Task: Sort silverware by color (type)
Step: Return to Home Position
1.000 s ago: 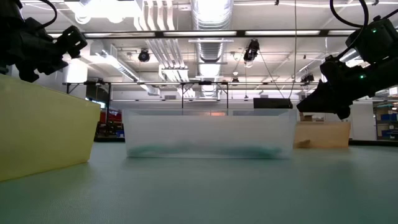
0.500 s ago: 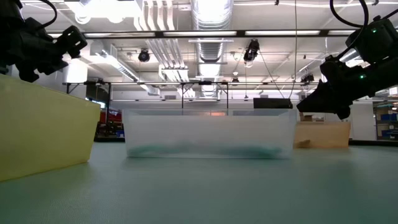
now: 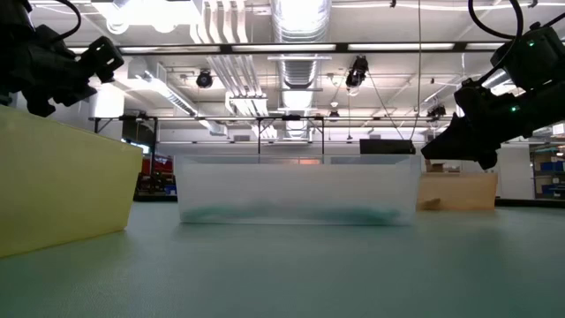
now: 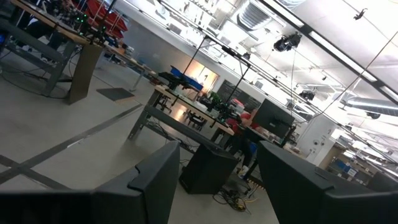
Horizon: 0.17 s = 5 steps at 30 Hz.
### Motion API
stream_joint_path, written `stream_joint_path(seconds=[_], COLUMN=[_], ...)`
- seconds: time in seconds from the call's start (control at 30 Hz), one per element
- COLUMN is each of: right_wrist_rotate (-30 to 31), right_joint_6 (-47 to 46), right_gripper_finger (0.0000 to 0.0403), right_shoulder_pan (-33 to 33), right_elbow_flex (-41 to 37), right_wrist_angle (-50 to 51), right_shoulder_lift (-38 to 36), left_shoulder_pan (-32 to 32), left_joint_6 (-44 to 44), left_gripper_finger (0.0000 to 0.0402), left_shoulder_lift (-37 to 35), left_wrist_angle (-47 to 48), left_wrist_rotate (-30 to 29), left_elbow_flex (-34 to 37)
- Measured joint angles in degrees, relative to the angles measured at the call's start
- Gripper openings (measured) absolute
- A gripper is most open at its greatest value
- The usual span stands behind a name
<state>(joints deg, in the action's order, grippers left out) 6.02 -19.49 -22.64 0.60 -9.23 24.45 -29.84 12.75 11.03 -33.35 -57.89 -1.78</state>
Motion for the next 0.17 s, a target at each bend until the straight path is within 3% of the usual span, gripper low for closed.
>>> stream_joint_path(seconds=[0.17], right_wrist_rotate=[0.0], right_joint_6=[0.0], right_gripper_finger=[0.0073], right_shoulder_pan=[0.0], right_elbow_flex=[0.0], right_wrist_angle=[0.0], right_shoulder_lift=[0.0], left_shoulder_pan=[0.0], left_joint_6=[0.0], left_gripper_finger=[0.0201], left_shoulder_lift=[0.0], left_wrist_angle=[0.0], left_wrist_rotate=[0.0], left_elbow_flex=[0.0])
